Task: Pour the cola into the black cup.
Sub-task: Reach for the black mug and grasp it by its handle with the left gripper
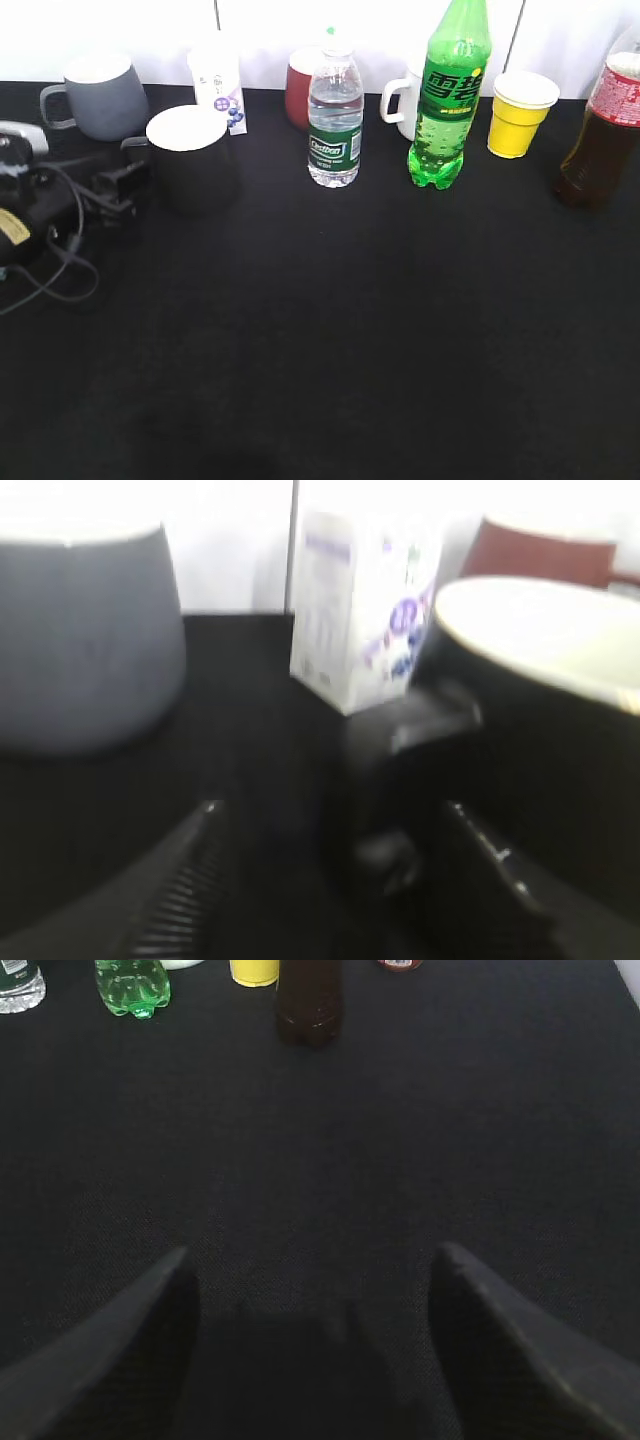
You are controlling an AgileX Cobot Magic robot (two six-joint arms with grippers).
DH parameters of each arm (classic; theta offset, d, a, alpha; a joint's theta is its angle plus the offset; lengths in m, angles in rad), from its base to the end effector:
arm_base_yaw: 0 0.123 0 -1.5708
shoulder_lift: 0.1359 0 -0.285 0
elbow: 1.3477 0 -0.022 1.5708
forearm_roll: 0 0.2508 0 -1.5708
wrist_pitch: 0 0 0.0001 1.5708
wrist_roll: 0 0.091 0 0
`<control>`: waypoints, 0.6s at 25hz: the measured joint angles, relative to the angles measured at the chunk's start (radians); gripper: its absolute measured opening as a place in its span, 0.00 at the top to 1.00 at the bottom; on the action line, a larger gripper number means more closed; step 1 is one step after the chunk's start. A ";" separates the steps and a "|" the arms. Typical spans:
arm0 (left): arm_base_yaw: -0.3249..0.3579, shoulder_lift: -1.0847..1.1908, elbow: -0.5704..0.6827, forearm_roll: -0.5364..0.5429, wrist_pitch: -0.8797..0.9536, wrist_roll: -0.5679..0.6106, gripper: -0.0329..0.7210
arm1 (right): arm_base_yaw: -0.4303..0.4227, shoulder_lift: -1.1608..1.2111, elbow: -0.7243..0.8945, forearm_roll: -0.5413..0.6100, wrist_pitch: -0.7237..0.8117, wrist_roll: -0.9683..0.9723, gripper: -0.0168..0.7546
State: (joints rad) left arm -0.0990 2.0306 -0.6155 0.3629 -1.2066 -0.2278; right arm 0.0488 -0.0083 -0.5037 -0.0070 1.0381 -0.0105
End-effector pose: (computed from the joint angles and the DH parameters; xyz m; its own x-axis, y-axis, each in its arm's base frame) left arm 0.3220 -0.0623 0.1083 -0.1816 -0.0703 -0.9809 0.4047 0.9037 -0.1397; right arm -0.0056 -0.0008 0.2801 -0.4238 -0.0348 -0.9051 -0.0493 0.9987 -0.0153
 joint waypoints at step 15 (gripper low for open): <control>0.000 0.061 -0.100 -0.041 0.001 0.000 0.30 | 0.000 0.000 0.000 0.001 0.000 0.000 0.27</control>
State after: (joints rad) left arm -0.0990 2.0919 -0.7157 0.3217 -1.2052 -0.2278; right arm 0.0488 -0.0083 -0.5037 -0.0060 1.0381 -0.0105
